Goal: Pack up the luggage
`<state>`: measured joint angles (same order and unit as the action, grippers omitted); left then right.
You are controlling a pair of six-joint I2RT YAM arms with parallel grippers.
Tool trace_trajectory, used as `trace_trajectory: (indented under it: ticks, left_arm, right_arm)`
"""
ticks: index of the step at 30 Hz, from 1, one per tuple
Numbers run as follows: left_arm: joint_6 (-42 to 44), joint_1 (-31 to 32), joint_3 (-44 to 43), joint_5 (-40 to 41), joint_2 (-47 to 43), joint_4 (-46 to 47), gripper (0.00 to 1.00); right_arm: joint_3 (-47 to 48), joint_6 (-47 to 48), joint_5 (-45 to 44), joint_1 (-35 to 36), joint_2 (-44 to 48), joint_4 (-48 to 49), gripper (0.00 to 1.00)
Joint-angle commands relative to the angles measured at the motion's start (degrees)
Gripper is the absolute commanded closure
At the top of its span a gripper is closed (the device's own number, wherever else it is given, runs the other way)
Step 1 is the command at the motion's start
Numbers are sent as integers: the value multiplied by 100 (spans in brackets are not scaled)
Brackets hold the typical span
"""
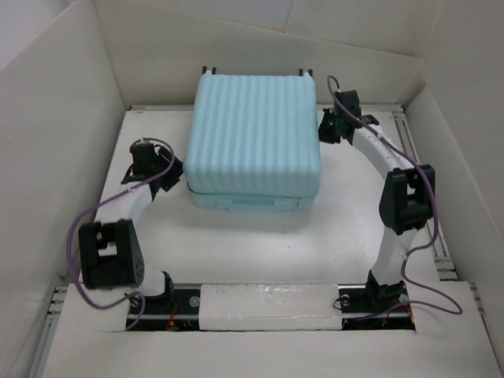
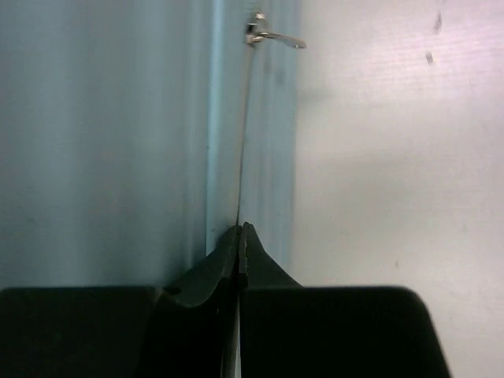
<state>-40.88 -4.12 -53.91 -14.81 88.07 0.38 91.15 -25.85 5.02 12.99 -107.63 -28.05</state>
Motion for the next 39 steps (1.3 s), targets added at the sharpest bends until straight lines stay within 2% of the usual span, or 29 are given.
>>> trace_trajectory:
  ticks: [1, 2, 3, 4, 5, 6, 7, 10, 12, 14, 15, 16, 18, 19, 20, 22, 23, 27, 28, 29, 30, 31, 32, 34, 35, 36, 39]
  left_arm:
    - [116, 737, 810, -1120, -1647, -415, 47]
    - [116, 737, 934, -1121, -1966, -590, 47]
    - [168, 737, 1092, -1069, -2256, -940, 47]
    - [369, 737, 1093, -763, -2781, -1170, 39]
    - [458, 650, 954, -560, -2996, -1416, 34]
    - [528, 580, 674, -419, -3128, -1723, 30]
    - [590, 466, 471, -418, -3199, -1813, 26]
    - [669, 394, -607, -242, -2998, -2112, 21]
    - [608, 394, -1014, -347, -2884, -2112, 21]
    - [556, 394, -1472, -409, -2823, -2252, 21]
    - [555, 394, -1543, -461, -2822, -2305, 21]
    - [555, 394, -1544, -462, -2822, -2358, 21]
    - [765, 394, -1465, -130, -2822, -2446, 19]
    - [827, 394, -1395, -49, -2822, -2446, 17]
    - [906, 394, -1342, 21, -2822, -2560, 15]
    - [1125, 394, -1289, 231, -2735, -2674, 13]
    - [1126, 394, -1193, 233, -2664, -2675, 13]
    - [1126, 394, -990, 180, -2786, -2676, 12]
    - [1126, 394, -912, 180, -2848, -2675, 12]
    - [1126, 394, -911, 180, -2987, -2736, 12]
    - [1126, 394, -911, 258, -3041, -2911, 14]
    - [1126, 394, -911, 346, -3042, -3025, 17]
    - [1126, 447, -911, 547, -3094, -3157, 21]
    - [1187, 508, -772, 698, -3147, -3429, 34]
    - [1188, 509, -692, 699, -3147, -3431, 56]
    - [1249, 509, -604, 699, -3208, -3431, 65]
    - [1249, 509, -279, 699, -3261, -3369, 78]
  right_arm:
    - [1183, -184, 1985, 494, -530, 1083, 96]
    - [1464, -184, 1986, 441, -591, 1030, 93]
    - [1545, -184, 1986, 441, -592, 1030, 85]
    - [1598, -184, 1986, 310, -592, 891, 78]
    - [1598, -184, 1986, 257, -540, 828, 70]
    - [1598, -184, 1986, 256, -487, 828, 56]
    - [1529, -184, 1933, 169, -304, 680, 49]
    - [1283, 149, 1478, 37, 275, 223, 36]
    - [880, 212, 1240, -199, 776, 125, 35]
    - [-51, 159, 1116, -367, 1678, 422, 35]
    - [-411, 159, 1055, -533, 2006, 537, 35]
    - [-1154, 98, 1002, -622, 2331, 660, 36]
    - [-1922, 97, 1001, -771, 3290, 1106, 41]
    - [-2265, 97, 1080, -903, 3562, 1222, 49]
    - [-2913, 97, 1220, -904, 3809, 1328, 73]
    - [-3496, 351, 1676, -957, 4302, 1679, 96]
    - [-3952, 448, 2200, -878, 4390, 1759, 100]
    - [-5085, 450, 2654, -658, 4935, 2364, 100]
    - [-5308, 336, 2654, -658, 5189, 2801, 97]
    - [-5501, 335, 2654, -658, 5278, 2997, 89]
    - [-5782, 282, 2654, -658, 5331, 3181, 80]
    - [-5871, 282, 2584, -658, 5332, 3331, 62]
    - [-5872, 343, 2583, -658, 5245, 3550, 57]
    - [-5820, 474, 2531, -596, 5034, 3666, 53]
    - [-5820, 588, 2531, -509, 4763, 3797, 52]
    - [-5733, 659, 2531, -430, 4621, 3868, 52]
    - [-5469, 861, 2583, -359, 4059, 3974, 50]
